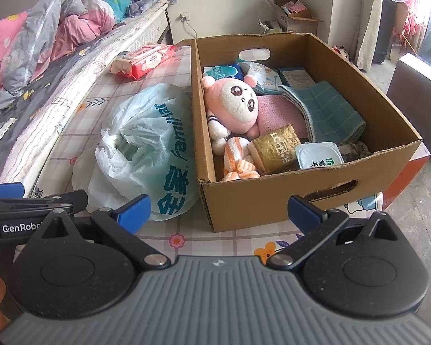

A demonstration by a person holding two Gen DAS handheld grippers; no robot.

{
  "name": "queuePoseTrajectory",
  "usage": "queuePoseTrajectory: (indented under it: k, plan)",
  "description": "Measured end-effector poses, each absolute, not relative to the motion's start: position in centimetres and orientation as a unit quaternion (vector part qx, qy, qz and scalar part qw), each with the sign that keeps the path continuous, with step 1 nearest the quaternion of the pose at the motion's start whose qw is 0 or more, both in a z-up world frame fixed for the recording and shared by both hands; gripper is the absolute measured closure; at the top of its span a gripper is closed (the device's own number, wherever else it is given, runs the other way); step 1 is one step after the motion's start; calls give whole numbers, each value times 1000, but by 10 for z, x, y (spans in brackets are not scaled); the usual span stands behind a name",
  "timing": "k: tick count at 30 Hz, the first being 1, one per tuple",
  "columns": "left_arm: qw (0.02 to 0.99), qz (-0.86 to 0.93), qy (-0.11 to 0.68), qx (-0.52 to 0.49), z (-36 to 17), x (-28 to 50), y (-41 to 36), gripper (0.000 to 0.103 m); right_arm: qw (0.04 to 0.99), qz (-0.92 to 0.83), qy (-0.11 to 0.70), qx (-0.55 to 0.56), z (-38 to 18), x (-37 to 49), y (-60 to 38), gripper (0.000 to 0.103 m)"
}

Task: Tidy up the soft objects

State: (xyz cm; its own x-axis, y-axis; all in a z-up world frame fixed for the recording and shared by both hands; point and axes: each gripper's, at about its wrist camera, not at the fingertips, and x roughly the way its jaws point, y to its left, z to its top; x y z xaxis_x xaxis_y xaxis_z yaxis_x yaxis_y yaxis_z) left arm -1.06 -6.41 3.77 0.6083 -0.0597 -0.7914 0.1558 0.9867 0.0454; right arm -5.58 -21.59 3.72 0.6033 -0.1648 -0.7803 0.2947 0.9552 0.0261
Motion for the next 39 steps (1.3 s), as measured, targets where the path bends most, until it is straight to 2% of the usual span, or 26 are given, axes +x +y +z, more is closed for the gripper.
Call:
queuePoseTrajectory:
  k: [39]
  plan:
    - [893,-63,443,52,33,-12,-62,4,888,-128,434,78,33,-56,-217,1]
